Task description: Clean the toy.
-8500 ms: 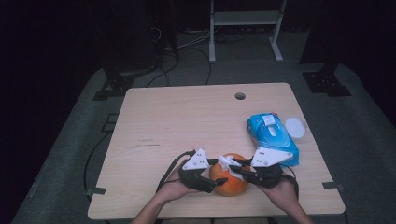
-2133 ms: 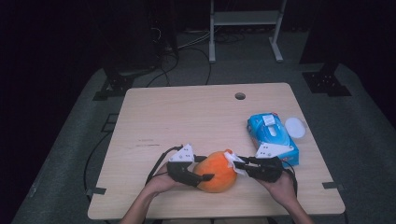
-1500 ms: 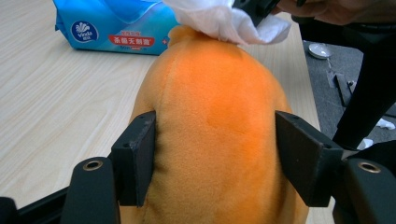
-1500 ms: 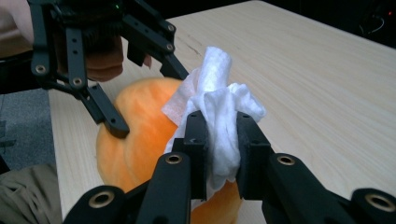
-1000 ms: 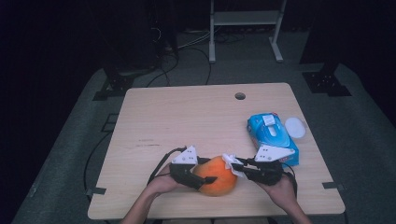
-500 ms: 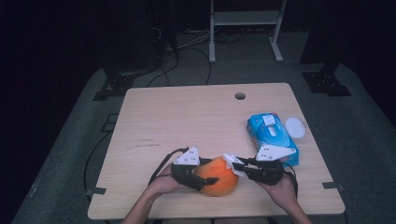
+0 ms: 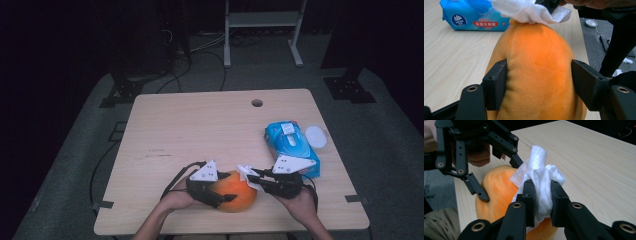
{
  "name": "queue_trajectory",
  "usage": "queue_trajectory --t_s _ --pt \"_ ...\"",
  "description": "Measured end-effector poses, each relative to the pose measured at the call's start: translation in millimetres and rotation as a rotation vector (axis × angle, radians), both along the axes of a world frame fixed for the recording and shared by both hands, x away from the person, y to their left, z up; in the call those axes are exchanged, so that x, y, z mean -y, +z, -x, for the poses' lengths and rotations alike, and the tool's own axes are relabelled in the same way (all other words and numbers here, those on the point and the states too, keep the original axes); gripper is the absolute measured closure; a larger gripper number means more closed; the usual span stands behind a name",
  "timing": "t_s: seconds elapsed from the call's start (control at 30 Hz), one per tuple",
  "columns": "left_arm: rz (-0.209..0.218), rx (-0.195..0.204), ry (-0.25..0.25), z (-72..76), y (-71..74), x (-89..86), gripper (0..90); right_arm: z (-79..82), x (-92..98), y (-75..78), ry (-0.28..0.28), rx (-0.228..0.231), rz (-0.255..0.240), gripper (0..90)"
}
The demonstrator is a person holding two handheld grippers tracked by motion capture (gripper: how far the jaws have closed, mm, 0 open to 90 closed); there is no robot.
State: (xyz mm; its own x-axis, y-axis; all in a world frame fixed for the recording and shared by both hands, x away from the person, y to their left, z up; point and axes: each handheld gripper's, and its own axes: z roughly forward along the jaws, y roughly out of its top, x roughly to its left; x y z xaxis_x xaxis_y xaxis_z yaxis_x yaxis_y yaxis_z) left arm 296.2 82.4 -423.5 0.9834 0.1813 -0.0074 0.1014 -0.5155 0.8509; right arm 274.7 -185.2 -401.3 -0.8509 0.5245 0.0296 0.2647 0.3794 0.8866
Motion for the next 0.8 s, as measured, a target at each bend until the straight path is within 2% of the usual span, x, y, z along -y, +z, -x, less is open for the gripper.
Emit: queue_trajectory --t_s 0.17,0.23,0.43,0.53,0.63,0.73,0.8 --pt "0.024 -0.026 0.000 -2.4 0.5 -3.6 32.0 -3.9 8.8 -6.8 -0.019 -0.033 0.000 76.2" --pt "0.020 -0.022 -0.001 -1.5 0.6 -1.4 32.1 -4.3 12.0 -7.4 -0.029 -0.043 0.001 76.2" --pt "0.006 0.000 -0.017 3.0 2.4 3.2 31.8 2.1 -0.1 2.1 0.006 0.000 -0.007 76.1" --pt "0.015 -0.011 -0.025 1.8 4.2 0.7 30.5 1.0 0.1 -0.7 0.015 -0.017 -0.003 76.2" --pt "0.056 -0.065 -0.010 -1.8 9.4 -1.4 19.7 1.2 3.2 -4.7 0.030 -0.038 0.006 76.2" --pt "0.034 -0.076 0.024 -5.2 8.4 -2.3 12.7 2.4 8.3 -6.1 0.044 -0.044 0.009 76.2" --pt "0.033 -0.118 0.034 -9.8 2.7 -4.1 10.7 2.7 11.7 -6.3 0.053 -0.050 0.009 76.1"
